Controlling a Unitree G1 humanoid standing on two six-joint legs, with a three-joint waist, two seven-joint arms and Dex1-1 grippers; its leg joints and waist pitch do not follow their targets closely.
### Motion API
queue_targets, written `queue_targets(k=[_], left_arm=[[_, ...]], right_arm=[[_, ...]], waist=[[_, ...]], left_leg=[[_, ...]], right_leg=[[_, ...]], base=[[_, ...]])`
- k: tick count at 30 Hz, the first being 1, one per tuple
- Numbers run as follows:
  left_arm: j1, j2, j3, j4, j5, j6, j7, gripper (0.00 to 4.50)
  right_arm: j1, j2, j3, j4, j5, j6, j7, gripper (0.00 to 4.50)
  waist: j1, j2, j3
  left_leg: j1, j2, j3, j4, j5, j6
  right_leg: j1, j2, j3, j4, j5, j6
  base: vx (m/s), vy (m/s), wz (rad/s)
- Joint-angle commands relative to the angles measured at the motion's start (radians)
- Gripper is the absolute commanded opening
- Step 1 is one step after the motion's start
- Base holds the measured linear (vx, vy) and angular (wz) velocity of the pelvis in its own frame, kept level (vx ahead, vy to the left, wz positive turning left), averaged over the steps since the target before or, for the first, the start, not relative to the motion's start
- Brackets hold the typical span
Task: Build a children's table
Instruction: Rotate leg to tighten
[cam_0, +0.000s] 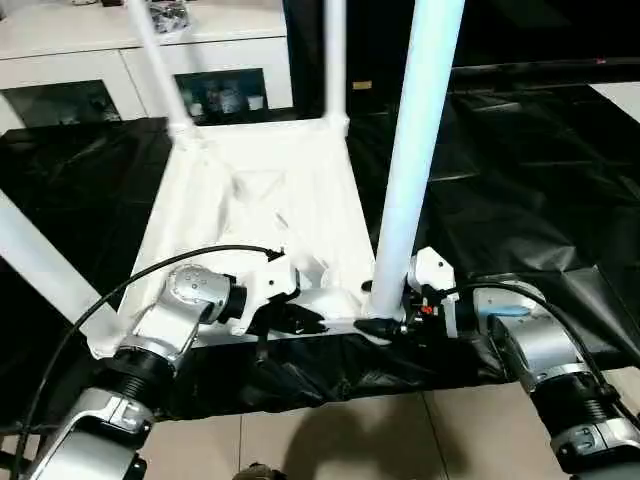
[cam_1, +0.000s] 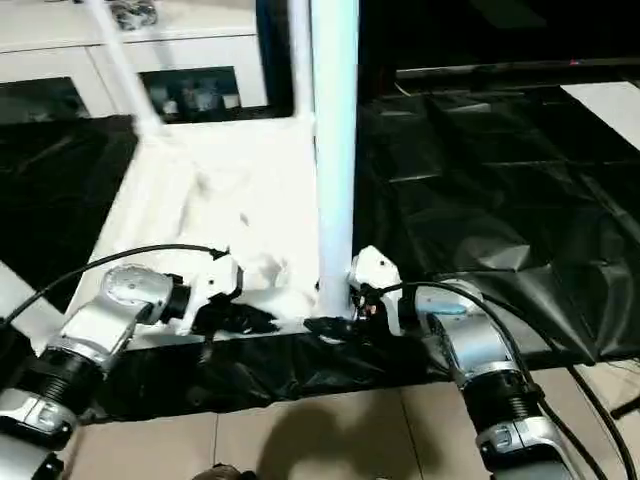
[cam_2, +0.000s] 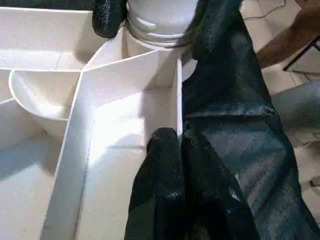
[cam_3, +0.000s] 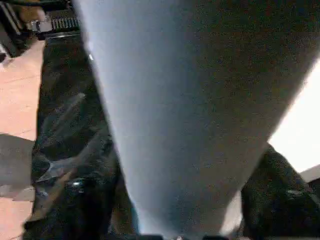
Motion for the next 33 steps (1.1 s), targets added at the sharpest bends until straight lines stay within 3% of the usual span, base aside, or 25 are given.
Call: queue_targets(k=[1, 10, 12, 13, 15, 17, 20, 21, 22, 25, 28, 29, 33], left_arm=[[-0.037, -0.015, -0.021, 0.004, -0.008, -0.014, -0.008, 0.0], [-0.04, -0.023, -0.011, 0.009, -0.031, -0.005, -0.013, 0.0], [-0.039, -0.06, 0.008, 0.014, -0.018, -0.002, 0.079, 0.0], [-0.039, -0.06, 0.008, 0.014, -0.018, -0.002, 0.079, 0.0], [-0.049, -0.094, 0.02, 0.035, 0.014, 0.004, 0.193, 0.0], [-0.059, -0.154, 0.039, 0.041, 0.034, 0.03, 0.335, 0.0], [-0.059, -0.188, 0.041, 0.031, 0.045, 0.046, 0.398, 0.0], [-0.059, -0.188, 0.041, 0.031, 0.045, 0.046, 0.398, 0.0], [-0.053, -0.223, 0.033, 0.012, 0.057, 0.063, 0.446, 0.0], [-0.043, -0.255, 0.015, -0.015, 0.075, 0.072, 0.474, 0.0], [-0.039, -0.271, 0.015, -0.022, 0.068, 0.079, 0.474, 0.0], [-0.041, -0.274, 0.016, -0.019, 0.069, 0.076, 0.472, 0.0], [-0.04, -0.247, 0.012, -0.013, 0.063, 0.052, 0.438, 0.0]], right_arm=[[0.005, 0.019, 0.081, -0.022, 0.01, 0.017, 0.065, 2.87], [0.017, 0.017, 0.083, -0.037, 0.016, 0.025, 0.077, 2.64], [0.032, 0.081, 0.032, -0.026, 0.014, 0.016, -0.074, 2.64], [0.032, 0.081, 0.032, -0.026, 0.014, 0.016, -0.074, 2.64], [0.032, 0.133, -0.002, 0.004, -0.001, 0.011, -0.219, 2.64], [0.029, 0.217, -0.039, 0.026, -0.016, 0.045, -0.403, 2.64], [0.025, 0.268, -0.055, 0.033, -0.021, 0.063, -0.494, 2.64], [0.025, 0.268, -0.055, 0.033, -0.021, 0.063, -0.494, 2.64], [0.016, 0.321, -0.061, 0.039, -0.058, 0.065, -0.621, 2.64], [0.002, 0.39, -0.092, 0.052, -0.059, 0.079, -0.744, 2.64], [0.0, 0.399, -0.081, 0.052, -0.064, 0.056, -0.742, 2.64], [0.001, 0.406, -0.089, 0.051, -0.063, 0.058, -0.747, 3.2], [0.003, 0.378, -0.095, 0.043, -0.056, 0.057, -0.722, 3.54]], waist=[[-0.003, -0.012, -0.059], [0.0, -0.011, -0.061], [0.0, -0.008, -0.059], [-0.002, -0.01, -0.058], [-0.006, -0.01, -0.052], [-0.014, 0.0, -0.049], [-0.032, -0.008, -0.049], [-0.035, -0.006, -0.048], [-0.04, 0.002, -0.048], [-0.049, -0.001, -0.05], [-0.052, 0.0, -0.054], [-0.052, 0.001, -0.055], [-0.052, 0.003, -0.058]], left_leg=[[0.023, 0.045, -0.018, -0.068, -0.228, 0.058], [0.022, 0.044, -0.018, -0.067, -0.221, 0.056], [0.022, 0.044, -0.019, -0.069, -0.23, 0.049], [0.021, 0.044, -0.018, -0.07, -0.237, 0.045], [0.027, 0.044, -0.019, -0.076, -0.292, 0.02], [0.03, 0.042, -0.026, -0.082, -0.345, -0.017], [0.027, 0.039, -0.03, -0.085, -0.361, -0.031], [0.026, 0.038, -0.03, -0.086, -0.361, -0.028], [0.024, 0.038, -0.03, -0.086, -0.366, -0.028], [0.023, 0.035, -0.029, -0.085, -0.351, -0.024], [0.02, 0.034, -0.027, -0.081, -0.319, -0.001], [0.018, 0.035, -0.027, -0.08, -0.304, 0.005], [0.016, 0.035, -0.026, -0.078, -0.275, 0.021]], right_leg=[[0.033, -0.054, 0.039, -0.07, -0.136, -0.26], [0.035, -0.054, 0.038, -0.068, -0.123, -0.262], [0.034, -0.054, 0.038, -0.069, -0.137, -0.259], [0.032, -0.053, 0.039, -0.071, -0.147, -0.255], [0.028, -0.056, 0.04, -0.082, -0.233, -0.238], [0.026, -0.058, 0.04, -0.088, -0.313, -0.213], [0.027, -0.057, 0.04, -0.093, -0.345, -0.189], [0.026, -0.057, 0.041, -0.095, -0.343, -0.187], [0.025, -0.056, 0.041, -0.097, -0.333, -0.185], [0.024, -0.053, 0.041, -0.094, -0.298, -0.191], [0.027, -0.054, 0.04, -0.094, -0.259, -0.194], [0.03, -0.053, 0.04, -0.09, -0.23, -0.199], [0.033, -0.051, 0.039, -0.083, -0.154, -0.218]], base=[[0.0, 0.0, 0.0], [0.0, 0.0, 0.0], [0.0, 0.0, 0.0], [0.0, 0.0, 0.0], [0.0, 0.0, 0.0], [0.0, 0.0, 0.0], [0.0, 0.0, 0.0], [0.0, 0.0, 0.0], [0.0, 0.0, 0.0], [0.0, 0.0, 0.0], [0.0, 0.0, 0.0], [0.0, 0.0, 0.0], [0.0, 0.0, 0.0]])
